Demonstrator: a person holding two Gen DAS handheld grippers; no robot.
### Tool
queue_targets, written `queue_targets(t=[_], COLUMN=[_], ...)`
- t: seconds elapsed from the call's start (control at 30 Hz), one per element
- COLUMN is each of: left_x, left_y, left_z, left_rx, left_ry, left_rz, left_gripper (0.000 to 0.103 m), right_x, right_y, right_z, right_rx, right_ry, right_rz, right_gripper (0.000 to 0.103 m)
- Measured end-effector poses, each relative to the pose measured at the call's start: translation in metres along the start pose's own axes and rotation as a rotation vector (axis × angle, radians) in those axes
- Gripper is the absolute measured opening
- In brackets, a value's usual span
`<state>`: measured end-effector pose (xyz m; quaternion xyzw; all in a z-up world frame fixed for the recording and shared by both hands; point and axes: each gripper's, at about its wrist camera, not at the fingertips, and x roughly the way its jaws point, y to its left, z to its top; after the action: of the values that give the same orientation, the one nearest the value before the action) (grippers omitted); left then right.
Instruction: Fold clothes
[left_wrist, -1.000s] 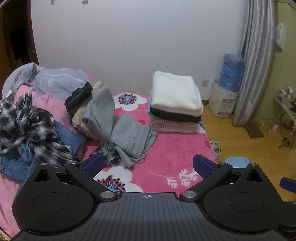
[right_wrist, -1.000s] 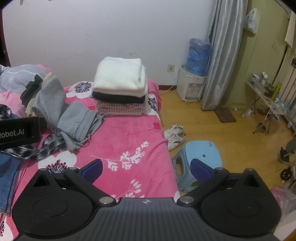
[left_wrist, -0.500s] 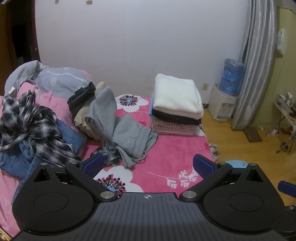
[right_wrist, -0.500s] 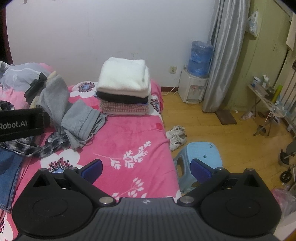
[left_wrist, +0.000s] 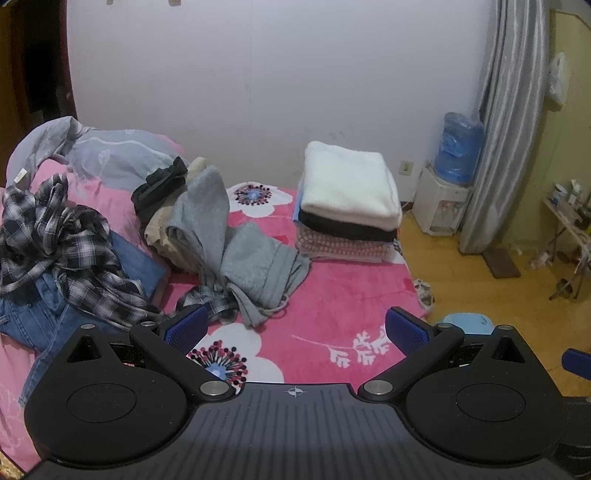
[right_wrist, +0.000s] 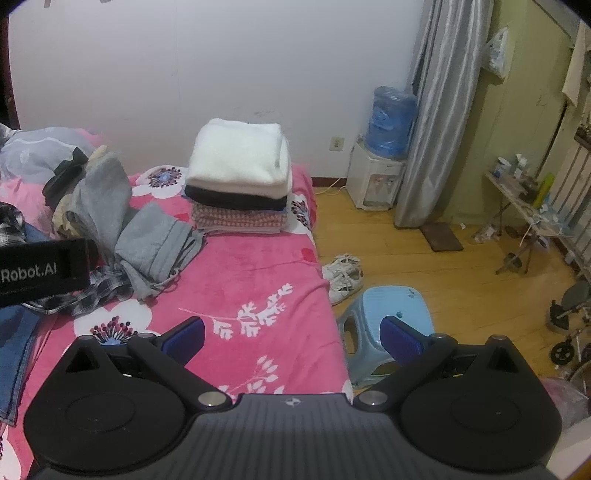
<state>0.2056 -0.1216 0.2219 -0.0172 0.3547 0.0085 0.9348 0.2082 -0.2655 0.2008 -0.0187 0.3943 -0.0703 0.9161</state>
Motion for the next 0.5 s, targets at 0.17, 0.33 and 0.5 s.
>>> queue_targets(t=[0.17, 0.33, 0.5], left_x=[-0.0002, -0.0003, 0.0004], left_y=[-0.0029, -0.0055, -0.0057], left_z=[-0.0018, -0.0019, -0.0009], left_rx=[0.003, 0.005, 0.005], left_ry=[0.003, 0.003, 0.003], left_rz=[-0.008, -0.010, -0.007], left_gripper=[0.103, 0.103, 0.103], right_x=[-0.0003, -0.0008, -0.0014], right_y=[-0.0050, -0.0059, -0.0068], right_z=[-0.0012, -0.0011, -0.0011], right_rx=[0.008, 0.010, 0.012], right_ry=[0.003, 0.001, 0.000], right_rz=[-0.010, -0.014, -0.019], right_gripper=[0.103, 0.103, 0.103])
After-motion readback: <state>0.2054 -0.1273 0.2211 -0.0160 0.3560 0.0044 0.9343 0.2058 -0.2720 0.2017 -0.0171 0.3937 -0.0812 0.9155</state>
